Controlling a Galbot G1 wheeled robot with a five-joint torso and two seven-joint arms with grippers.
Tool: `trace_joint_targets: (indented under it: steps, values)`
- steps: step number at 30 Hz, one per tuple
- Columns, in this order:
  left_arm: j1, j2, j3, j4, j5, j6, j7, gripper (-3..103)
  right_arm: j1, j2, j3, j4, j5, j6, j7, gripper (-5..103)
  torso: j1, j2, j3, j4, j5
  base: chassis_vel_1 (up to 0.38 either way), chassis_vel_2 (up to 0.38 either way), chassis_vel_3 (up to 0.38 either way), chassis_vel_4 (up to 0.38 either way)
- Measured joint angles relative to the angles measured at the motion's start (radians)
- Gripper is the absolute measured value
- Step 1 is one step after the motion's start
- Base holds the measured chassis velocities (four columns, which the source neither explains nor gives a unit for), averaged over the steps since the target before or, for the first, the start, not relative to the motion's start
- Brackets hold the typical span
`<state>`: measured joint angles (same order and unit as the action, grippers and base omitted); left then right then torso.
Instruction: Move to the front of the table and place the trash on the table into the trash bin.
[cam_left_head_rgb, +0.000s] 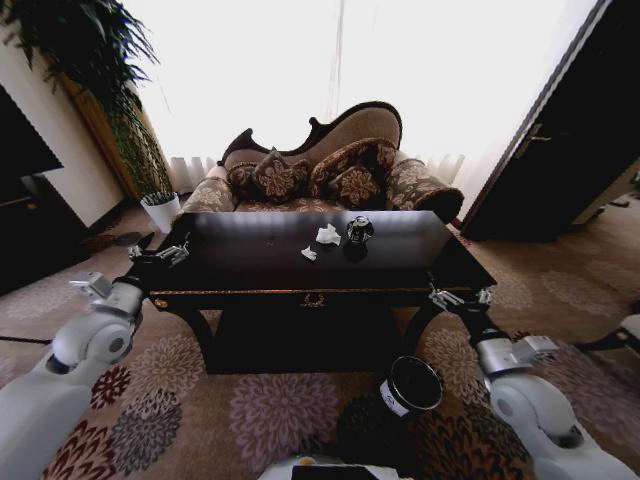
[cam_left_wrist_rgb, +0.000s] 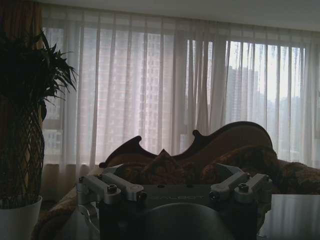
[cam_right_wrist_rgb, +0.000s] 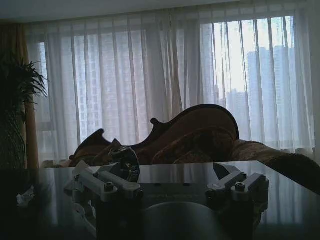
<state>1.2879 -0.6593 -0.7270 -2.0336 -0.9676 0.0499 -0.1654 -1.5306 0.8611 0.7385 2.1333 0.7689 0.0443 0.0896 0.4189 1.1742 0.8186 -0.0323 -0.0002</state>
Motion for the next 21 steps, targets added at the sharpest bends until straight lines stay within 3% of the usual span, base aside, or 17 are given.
trace_joint_targets:
  steps: [13,17,21]
  values:
    - [0.0,0.0,0.0,0.0,0.0,0.0,0.0,100,0.27,-0.149,-0.253,-0.19,0.047,-0.011,-0.002,100,0.0,0.0,0.0,-0.0002,0.0004,0.0,0.0,0.0,0.0]
    - [0.0,0.0,0.0,0.0,0.0,0.0,0.0,100,0.461,-0.187,-0.387,-0.269,0.091,-0.023,0.003,100,0.0,0.0,0.0,0.0,0.0002,0.0,0.0,0.0,0.0]
    - [0.0,0.0,0.0,0.0,0.0,0.0,0.0,100,0.555,-0.203,-0.488,-0.324,0.114,-0.022,0.001,100,0.0,0.0,0.0,0.0,0.0002,0.0,0.0,0.0,0.0]
